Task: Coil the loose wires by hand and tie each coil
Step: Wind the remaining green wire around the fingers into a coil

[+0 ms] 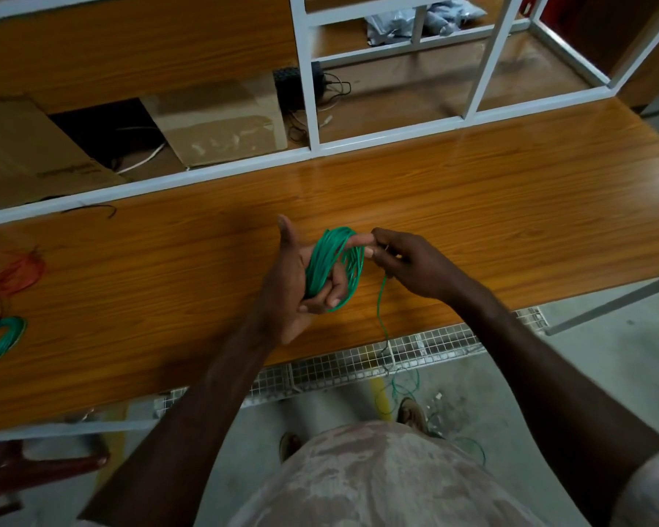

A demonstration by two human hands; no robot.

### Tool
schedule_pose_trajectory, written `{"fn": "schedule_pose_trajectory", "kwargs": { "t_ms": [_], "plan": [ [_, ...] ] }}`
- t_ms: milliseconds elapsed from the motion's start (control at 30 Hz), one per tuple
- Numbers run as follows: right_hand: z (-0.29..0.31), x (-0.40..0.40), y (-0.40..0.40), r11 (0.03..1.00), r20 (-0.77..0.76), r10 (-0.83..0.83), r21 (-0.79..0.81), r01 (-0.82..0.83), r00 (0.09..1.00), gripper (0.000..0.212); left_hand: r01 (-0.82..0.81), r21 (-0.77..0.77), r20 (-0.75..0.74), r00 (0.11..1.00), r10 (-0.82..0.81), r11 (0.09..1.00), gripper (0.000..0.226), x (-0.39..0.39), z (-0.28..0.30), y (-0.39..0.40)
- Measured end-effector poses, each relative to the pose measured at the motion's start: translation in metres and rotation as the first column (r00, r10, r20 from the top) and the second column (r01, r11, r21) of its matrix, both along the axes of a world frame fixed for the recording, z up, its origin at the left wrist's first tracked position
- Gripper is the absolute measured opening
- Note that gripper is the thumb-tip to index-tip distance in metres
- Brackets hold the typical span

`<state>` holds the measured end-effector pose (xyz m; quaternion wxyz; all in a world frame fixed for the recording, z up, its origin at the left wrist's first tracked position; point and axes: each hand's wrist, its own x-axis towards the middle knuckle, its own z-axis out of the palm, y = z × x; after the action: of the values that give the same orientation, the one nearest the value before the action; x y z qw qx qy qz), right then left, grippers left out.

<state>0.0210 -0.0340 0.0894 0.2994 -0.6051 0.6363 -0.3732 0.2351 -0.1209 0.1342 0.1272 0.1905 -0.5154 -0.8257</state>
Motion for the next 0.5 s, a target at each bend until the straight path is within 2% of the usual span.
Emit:
{"fn": "schedule_pose_trajectory", "kwargs": {
  "t_ms": [67,167,200,233,300,333,500],
  "plan": [
    [-0.006,0.002,0.001,0.999,-0.046,-0.001,-0.032,0.000,0.999,0.009,-0.005,0.063,-0.050,0.999,0.008,0.998,0.115,0.001,0.006,-0.003],
    [-0.018,0.005,0.003,0.998,-0.124,-0.043,-0.059,0.036,0.991,0.005,-0.047,0.091,-0.073,0.996,0.053,0.995,0.113,0.000,0.013,-0.011],
    [-0.021,0.007,0.004,0.997,-0.067,-0.066,-0.051,0.063,0.996,0.008,-0.057,0.073,-0.076,0.995,0.062,0.996,0.113,-0.001,0.017,-0.013],
    [-0.021,0.009,0.006,0.994,0.062,-0.111,-0.003,0.112,0.992,0.014,-0.068,0.056,-0.075,0.995,0.072,0.996,0.112,-0.001,0.020,-0.015],
    [-0.019,0.012,0.011,0.976,0.367,-0.212,0.129,0.176,0.906,0.020,-0.098,0.056,-0.059,0.993,0.101,0.994,0.112,0.000,0.020,-0.022],
    [-0.017,0.012,0.014,0.973,0.450,-0.228,0.146,0.181,0.863,0.019,-0.114,0.064,-0.051,0.992,0.117,0.991,0.112,0.002,0.020,-0.024],
    [-0.023,-0.010,0.032,0.979,0.558,-0.204,0.092,0.184,0.805,0.033,-0.160,0.090,-0.014,0.987,0.162,0.983,0.113,0.014,0.004,-0.032]
  ]
}}
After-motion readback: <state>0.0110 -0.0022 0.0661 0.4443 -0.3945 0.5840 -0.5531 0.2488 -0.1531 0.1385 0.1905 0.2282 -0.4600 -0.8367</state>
